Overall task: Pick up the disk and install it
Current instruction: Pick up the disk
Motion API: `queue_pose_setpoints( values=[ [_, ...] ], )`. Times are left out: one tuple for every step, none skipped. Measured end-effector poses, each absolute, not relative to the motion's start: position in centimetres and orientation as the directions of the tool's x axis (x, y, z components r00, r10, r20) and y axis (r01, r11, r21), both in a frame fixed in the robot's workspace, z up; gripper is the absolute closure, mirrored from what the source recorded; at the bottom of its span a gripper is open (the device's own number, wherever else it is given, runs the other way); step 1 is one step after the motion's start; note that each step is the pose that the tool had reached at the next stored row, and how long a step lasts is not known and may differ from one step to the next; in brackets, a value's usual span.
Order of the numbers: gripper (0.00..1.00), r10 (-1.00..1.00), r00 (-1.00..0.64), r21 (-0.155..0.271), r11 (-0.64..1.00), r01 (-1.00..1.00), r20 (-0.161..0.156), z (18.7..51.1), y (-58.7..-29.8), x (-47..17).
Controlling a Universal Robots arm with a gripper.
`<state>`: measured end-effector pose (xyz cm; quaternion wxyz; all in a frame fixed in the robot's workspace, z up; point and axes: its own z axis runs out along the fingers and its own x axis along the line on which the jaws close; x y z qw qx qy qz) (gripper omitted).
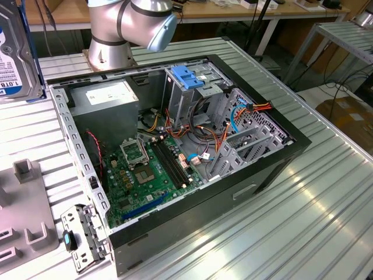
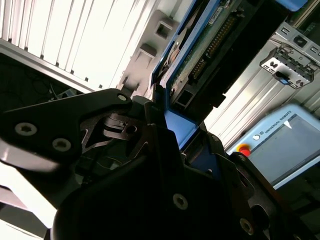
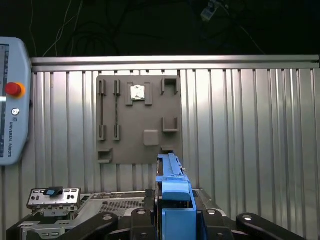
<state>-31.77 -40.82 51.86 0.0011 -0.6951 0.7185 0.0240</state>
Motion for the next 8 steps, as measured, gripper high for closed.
queue_pose_setpoints(
  values=[
    [0.63, -0.999, -0.034, 0.033, 0.032, -0.999, -0.035, 51.9, -41.1, -31.7],
    [0.63, -0.999, -0.033, 0.033, 0.032, -0.999, -0.035, 51.9, -41.4, -31.7],
    [0.63, -0.999, -0.034, 0.033, 0.032, -0.999, -0.035, 51.9, -41.5, -31.6],
    [0.63, -0.999, -0.033, 0.033, 0.032, -0.999, -0.035, 51.8, -41.6, -31.5],
    [0.63, -0.999, -0.033, 0.033, 0.032, -0.999, -0.035, 51.8, -41.6, -31.3],
    [0.63, -0.999, -0.033, 0.033, 0.032, -0.999, -0.035, 51.8, -41.6, -31.2],
    [0.63, -0.999, -0.034, 0.033, 0.032, -0.999, -0.034, 51.8, -41.6, -30.9],
    [0.63, -0.999, -0.033, 0.033, 0.032, -0.999, -0.034, 51.8, -41.6, -30.7]
  ],
)
